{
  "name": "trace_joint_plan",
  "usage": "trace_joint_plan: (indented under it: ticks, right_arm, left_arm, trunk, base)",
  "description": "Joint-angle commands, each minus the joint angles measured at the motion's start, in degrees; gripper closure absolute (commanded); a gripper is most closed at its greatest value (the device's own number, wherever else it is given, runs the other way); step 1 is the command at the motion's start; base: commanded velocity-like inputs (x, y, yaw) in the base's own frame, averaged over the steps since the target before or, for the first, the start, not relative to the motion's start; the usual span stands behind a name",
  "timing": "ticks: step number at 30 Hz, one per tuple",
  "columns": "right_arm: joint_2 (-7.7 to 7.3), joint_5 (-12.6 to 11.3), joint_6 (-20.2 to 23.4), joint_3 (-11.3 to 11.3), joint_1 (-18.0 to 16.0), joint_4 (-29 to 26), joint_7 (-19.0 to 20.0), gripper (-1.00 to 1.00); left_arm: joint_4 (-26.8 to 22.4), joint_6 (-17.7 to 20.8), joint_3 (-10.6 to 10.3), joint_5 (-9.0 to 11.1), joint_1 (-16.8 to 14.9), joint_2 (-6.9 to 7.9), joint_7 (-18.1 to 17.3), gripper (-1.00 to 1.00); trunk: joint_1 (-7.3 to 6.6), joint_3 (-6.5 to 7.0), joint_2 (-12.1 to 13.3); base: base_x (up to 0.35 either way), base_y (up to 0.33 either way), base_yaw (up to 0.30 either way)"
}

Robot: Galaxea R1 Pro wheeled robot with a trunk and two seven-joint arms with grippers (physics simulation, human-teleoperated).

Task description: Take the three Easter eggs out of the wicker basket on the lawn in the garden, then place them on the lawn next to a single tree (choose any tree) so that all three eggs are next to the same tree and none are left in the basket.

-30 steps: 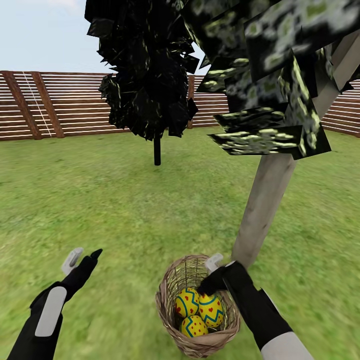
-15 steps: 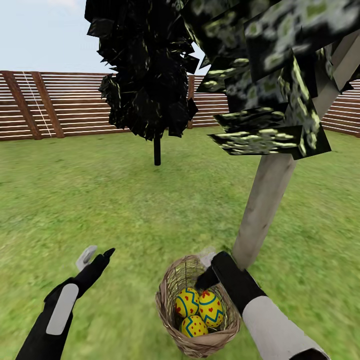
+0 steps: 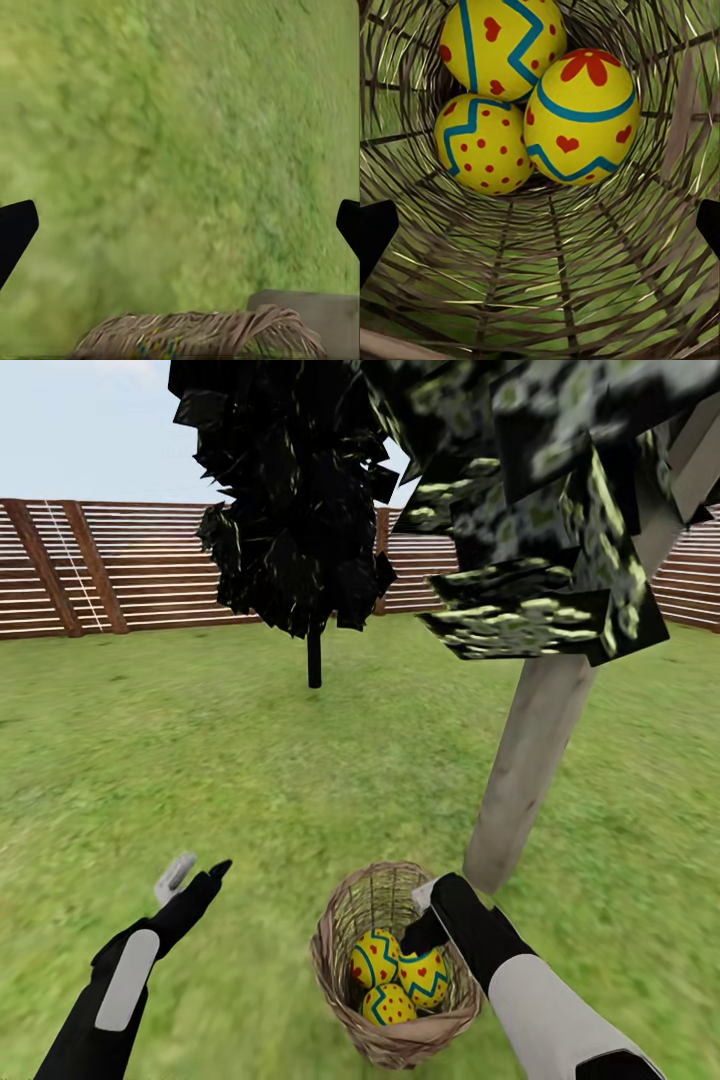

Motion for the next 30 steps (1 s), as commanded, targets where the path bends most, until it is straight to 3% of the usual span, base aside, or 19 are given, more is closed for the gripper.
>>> trace_joint_plan:
  ticks: [1,19,30]
  right_arm:
    - [0.00,0.63,0.18,0.09,-0.03,-0.09,0.49,-1.00]
    - [0.17,0.81,-0.06,0.11,-0.03,-1.07,0.51,-1.00]
    - [0.11,0.85,-0.16,0.11,-0.04,-6.02,0.54,-1.00]
  left_arm:
    - [0.34,0.28,0.04,0.61,-0.03,0.03,0.38,-1.00]
    - [1.21,0.22,0.04,0.61,-0.04,0.12,0.38,-1.00]
    - [1.21,0.22,0.04,0.61,-0.04,0.08,0.38,-1.00]
  trunk:
    - [0.22,-0.24,-0.44]
    - [4.17,-3.47,-7.66]
    - [6.58,-5.44,-12.07]
  base:
    - [0.000,0.000,0.000]
    - [0.000,0.000,0.000]
    - [0.000,0.000,0.000]
